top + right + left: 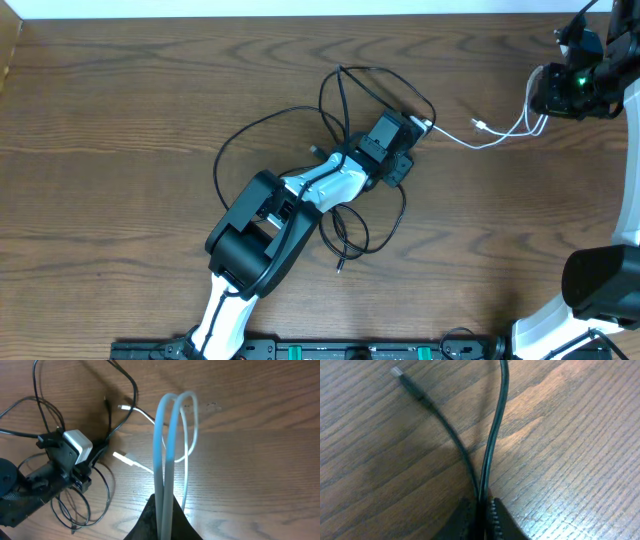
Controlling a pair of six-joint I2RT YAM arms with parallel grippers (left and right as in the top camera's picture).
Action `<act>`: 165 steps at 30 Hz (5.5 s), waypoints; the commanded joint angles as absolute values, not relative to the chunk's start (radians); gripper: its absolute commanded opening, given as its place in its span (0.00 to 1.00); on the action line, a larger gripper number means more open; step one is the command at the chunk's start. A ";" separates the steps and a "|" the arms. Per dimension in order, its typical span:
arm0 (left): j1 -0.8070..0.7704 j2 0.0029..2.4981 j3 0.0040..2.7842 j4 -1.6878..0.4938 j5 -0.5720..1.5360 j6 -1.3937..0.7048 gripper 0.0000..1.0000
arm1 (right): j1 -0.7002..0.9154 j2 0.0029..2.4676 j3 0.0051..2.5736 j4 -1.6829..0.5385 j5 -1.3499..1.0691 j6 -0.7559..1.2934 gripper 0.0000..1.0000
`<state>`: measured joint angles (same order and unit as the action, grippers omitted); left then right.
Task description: Untangle cables
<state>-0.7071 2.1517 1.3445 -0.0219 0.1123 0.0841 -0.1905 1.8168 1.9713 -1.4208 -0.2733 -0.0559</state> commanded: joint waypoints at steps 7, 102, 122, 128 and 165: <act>-0.653 1.736 1.349 -0.214 -0.083 0.081 0.07 | -0.189 1.810 1.984 -1.404 -0.280 -0.068 0.01; -0.382 1.121 1.386 0.037 0.617 -0.525 0.07 | 0.183 2.017 2.048 -0.744 -1.041 -0.309 0.25; -0.382 1.466 1.385 -0.490 0.326 -0.276 0.47 | -0.530 1.655 2.085 -0.819 -0.260 -0.011 0.01; -0.383 1.466 1.385 -0.535 0.319 -0.262 0.47 | -0.720 1.763 2.085 -0.672 -0.208 0.008 0.01; 0.053 1.260 1.328 -1.066 0.024 -0.464 0.65 | 0.317 1.906 1.905 -1.188 -0.387 -0.339 0.94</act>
<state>-0.0120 1.2873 1.3315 -1.0485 -0.0147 -0.5411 0.2287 1.9266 1.9663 -1.1851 -0.4755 -0.2932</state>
